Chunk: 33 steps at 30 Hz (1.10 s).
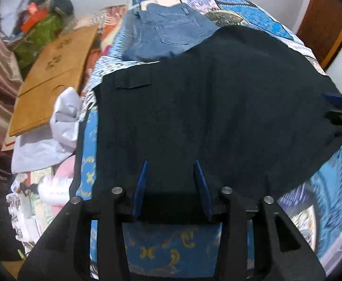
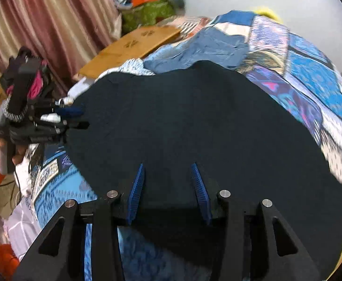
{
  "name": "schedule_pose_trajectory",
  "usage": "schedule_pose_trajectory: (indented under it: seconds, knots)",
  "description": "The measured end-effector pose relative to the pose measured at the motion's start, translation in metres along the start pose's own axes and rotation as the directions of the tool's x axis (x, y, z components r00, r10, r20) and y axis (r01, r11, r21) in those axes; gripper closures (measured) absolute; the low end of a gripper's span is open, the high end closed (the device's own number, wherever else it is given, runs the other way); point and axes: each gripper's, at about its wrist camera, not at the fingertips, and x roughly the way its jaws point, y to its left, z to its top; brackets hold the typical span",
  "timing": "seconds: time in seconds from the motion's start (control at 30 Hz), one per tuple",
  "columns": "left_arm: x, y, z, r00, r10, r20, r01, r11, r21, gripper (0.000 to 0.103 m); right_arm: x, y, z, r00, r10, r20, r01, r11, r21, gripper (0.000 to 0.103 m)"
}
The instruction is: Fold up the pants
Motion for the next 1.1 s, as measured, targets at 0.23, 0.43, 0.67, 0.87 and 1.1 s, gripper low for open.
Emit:
schedule_pose_trajectory:
  seconds: [0.23, 0.43, 0.67, 0.87, 1.1]
  knots:
    - [-0.014, 0.006, -0.024, 1.000, 0.011, 0.027, -0.009, 0.998, -0.055, 0.056, -0.025, -0.016, -0.031, 0.998, 0.028, 0.062, -0.036, 0.992, 0.122, 0.064]
    - [-0.028, -0.003, -0.023, 0.994, 0.111, 0.021, -0.111, 0.993, 0.033, 0.054, -0.048, -0.028, -0.051, 0.998, -0.039, 0.046, 0.032, 0.989, 0.146, 0.064]
    - [-0.061, -0.010, 0.014, 0.994, 0.091, 0.065, -0.092, 0.996, 0.015, 0.053, -0.093, -0.079, -0.093, 0.977, -0.196, 0.088, 0.158, 0.935, 0.318, 0.056]
    - [-0.069, -0.066, 0.057, 0.990, 0.002, 0.139, -0.014, 0.996, 0.085, 0.043, -0.121, -0.128, -0.123, 0.949, -0.291, 0.120, 0.192, 0.837, 0.512, 0.055]
    - [-0.027, -0.143, 0.097, 0.992, -0.117, 0.049, 0.109, 0.984, 0.144, 0.043, -0.137, -0.166, -0.165, 0.903, -0.423, 0.072, 0.272, 0.694, 0.667, 0.047]
